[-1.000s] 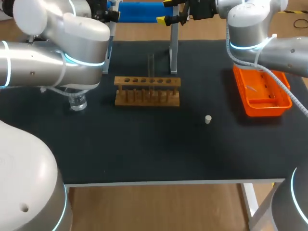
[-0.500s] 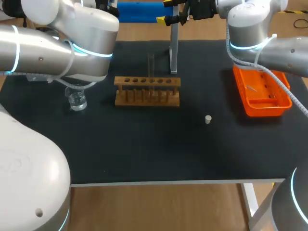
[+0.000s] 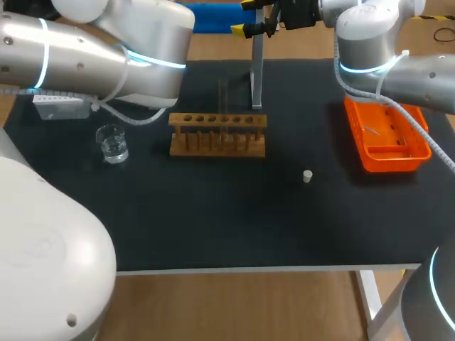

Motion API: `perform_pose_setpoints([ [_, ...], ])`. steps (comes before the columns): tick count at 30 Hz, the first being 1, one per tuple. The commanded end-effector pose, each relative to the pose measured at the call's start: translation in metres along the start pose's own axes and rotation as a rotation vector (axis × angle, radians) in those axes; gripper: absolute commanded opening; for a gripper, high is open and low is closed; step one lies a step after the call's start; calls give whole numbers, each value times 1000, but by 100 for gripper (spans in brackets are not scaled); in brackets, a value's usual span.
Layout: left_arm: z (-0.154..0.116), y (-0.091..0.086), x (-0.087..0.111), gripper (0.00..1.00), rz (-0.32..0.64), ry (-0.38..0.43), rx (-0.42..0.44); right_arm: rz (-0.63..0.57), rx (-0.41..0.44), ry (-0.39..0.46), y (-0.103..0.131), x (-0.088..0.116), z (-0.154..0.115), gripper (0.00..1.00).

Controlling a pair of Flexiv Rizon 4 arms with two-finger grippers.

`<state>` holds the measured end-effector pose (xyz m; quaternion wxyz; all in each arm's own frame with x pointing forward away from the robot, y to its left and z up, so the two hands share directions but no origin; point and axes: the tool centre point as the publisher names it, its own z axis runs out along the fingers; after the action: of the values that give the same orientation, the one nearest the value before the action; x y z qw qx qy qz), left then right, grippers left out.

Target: Invert the test tube, pick up the pipette, mount the tip to pipette, aspirate from beaker and dispense into the tube, eject the tip, return the pipette, and cap with the stopper.

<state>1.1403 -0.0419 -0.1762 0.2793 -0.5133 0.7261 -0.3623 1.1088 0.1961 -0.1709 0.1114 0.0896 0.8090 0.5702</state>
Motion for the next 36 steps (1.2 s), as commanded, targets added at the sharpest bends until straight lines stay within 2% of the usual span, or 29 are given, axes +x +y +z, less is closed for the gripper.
perform_pose_setpoints([
  [1,4,-3,-1,0,-7,-10,-67,1,2,4,0,-1,-1,100],
  [15,11,-1,-6,0,-32,-61,-113,1,2,4,0,-1,-1,100],
  [36,21,1,-9,0,-44,-84,-175,1,2,4,0,-1,-1,100],
])
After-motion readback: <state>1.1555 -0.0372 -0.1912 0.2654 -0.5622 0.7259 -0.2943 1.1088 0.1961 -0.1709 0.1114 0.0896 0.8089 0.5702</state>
